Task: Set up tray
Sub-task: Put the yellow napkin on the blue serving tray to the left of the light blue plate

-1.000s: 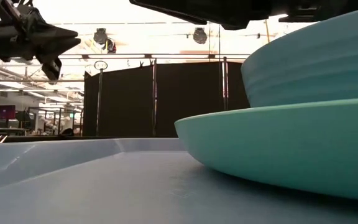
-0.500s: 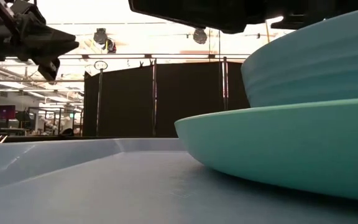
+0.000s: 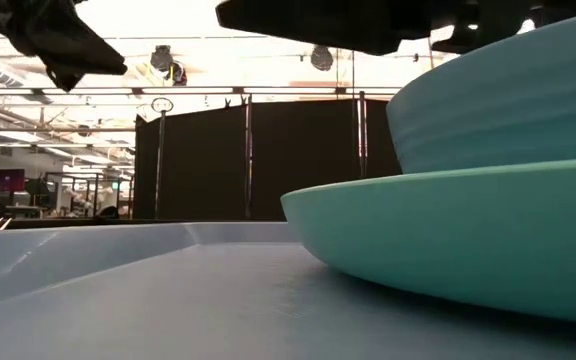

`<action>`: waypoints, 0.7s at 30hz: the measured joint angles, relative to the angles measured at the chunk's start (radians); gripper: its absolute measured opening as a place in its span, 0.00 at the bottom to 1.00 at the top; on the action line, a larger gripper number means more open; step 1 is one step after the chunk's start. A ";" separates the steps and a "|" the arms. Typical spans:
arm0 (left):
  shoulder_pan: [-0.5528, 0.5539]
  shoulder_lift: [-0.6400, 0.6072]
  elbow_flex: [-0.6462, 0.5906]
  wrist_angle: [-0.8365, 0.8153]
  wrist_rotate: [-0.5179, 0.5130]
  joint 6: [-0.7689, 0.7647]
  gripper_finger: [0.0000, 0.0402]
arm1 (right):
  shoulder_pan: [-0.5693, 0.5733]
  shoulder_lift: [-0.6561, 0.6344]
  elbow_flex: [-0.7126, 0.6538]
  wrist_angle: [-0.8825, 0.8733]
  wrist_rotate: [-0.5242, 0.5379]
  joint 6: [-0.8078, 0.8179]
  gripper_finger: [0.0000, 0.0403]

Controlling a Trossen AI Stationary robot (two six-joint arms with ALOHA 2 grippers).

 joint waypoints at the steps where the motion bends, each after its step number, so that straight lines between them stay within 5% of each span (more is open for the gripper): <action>1: -0.011 0.031 0.031 -0.035 0.000 -0.026 0.17 | 0.007 0.000 0.000 -0.011 0.035 0.000 0.25; 9: -0.066 0.226 0.171 -0.190 0.016 -0.282 0.17 | 0.072 0.000 0.000 -0.077 0.393 -0.072 0.25; 21: -0.095 0.290 0.176 -0.247 0.033 -0.594 0.17 | 0.122 -0.048 -0.012 -0.113 0.446 -0.210 0.25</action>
